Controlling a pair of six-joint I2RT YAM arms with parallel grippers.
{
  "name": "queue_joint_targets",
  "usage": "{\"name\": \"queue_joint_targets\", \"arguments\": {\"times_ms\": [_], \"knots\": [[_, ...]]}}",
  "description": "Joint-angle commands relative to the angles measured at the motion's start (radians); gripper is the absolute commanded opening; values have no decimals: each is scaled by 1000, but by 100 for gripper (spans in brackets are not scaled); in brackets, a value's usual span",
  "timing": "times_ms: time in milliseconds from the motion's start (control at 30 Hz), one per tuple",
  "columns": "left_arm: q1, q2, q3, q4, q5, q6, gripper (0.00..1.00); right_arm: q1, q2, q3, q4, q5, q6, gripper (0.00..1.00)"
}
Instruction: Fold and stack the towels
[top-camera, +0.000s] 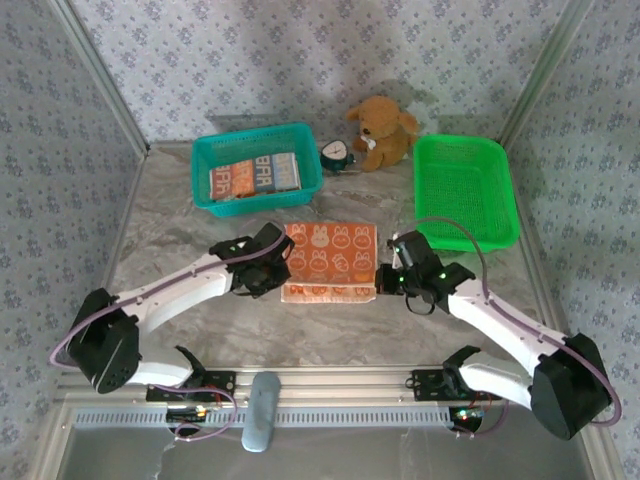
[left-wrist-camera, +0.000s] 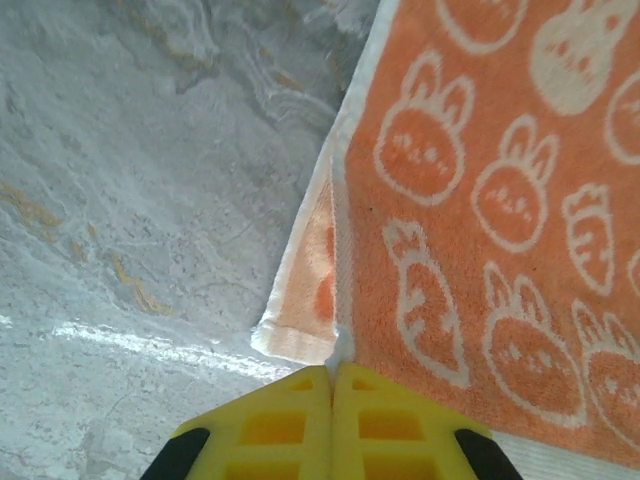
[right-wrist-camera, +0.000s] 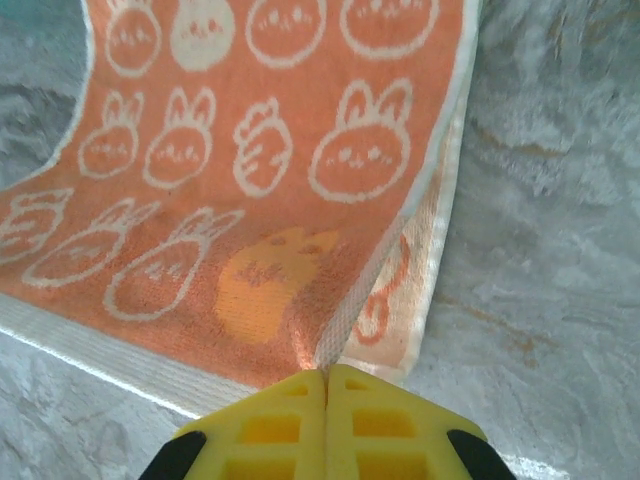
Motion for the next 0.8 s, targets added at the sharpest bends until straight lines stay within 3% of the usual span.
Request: {"name": "queue_joint_targets", "arguments": {"times_ms": [0,100,167,200,267,367,500,767], "knots": [[-19,23,-29,39,11,-42,0,28,15,-44,37,32,31,0],[-28,36,-48,48,13,-47,1,51,22,-85,58,41,35,4],[-30,41,-55,46,19,-45,14,58,24,-98,52,42,35,26],[-32,40,-58,44,22,-44,25,60,22,-99,42,46,33,32],[-33,37,-52,38,24,-35,41,62,12,-91,18,56,26,33],[-32,36,-15,-5,4,-12,52,60,-9,-69,-4,76,16,37],[-30,49,61,-44,-35,40,50,60,9,-19,-19,87,-10,36],[-5,178,182,-24,6,153,33,59,173,88,23,70,-69,33]]}}
